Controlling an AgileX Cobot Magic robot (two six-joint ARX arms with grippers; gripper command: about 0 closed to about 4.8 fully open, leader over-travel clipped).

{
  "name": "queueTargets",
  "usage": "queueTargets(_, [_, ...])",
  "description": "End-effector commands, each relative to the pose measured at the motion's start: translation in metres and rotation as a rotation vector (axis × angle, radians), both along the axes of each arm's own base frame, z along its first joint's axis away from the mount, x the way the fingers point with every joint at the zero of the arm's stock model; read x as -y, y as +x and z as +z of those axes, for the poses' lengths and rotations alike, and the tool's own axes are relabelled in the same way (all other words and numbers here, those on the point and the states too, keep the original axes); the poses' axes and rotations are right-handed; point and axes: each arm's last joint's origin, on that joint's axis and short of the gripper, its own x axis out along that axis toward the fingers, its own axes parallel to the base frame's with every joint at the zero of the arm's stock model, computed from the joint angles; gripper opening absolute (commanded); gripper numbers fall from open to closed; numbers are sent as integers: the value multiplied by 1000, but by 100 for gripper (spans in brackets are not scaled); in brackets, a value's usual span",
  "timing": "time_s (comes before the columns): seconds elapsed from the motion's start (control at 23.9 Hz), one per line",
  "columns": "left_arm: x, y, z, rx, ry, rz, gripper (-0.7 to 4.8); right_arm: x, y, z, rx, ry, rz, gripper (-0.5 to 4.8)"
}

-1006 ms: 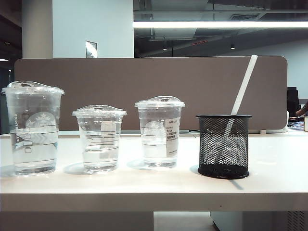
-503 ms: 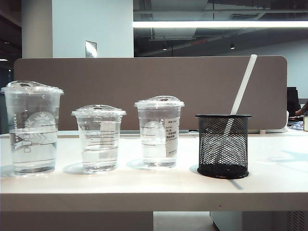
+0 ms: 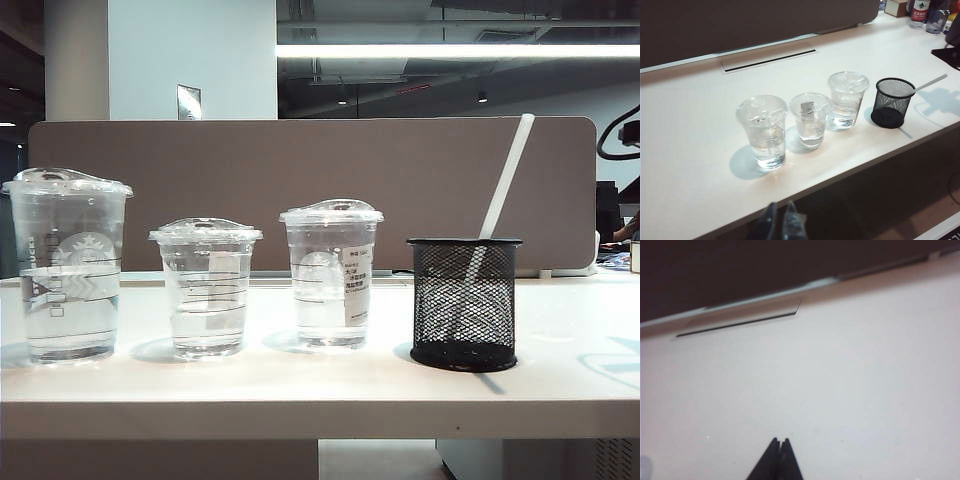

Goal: Pick up the straw and insert it into the small coffee cup.

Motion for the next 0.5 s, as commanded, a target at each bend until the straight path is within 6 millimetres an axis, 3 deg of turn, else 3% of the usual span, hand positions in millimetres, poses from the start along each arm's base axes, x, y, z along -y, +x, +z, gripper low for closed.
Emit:
queueTargets(0.04, [0,0,1,14,9,3,22,-18,-25,-4,46,-9,9,-5])
queueTargets(0.25, [-1,1,2,25,12,27,22,-53,-61,-13,75,-45,2,-5])
queueTargets(0.5, [0,1,4,42,0,15,22,-69,-77,-21,-13,-71,135,-5])
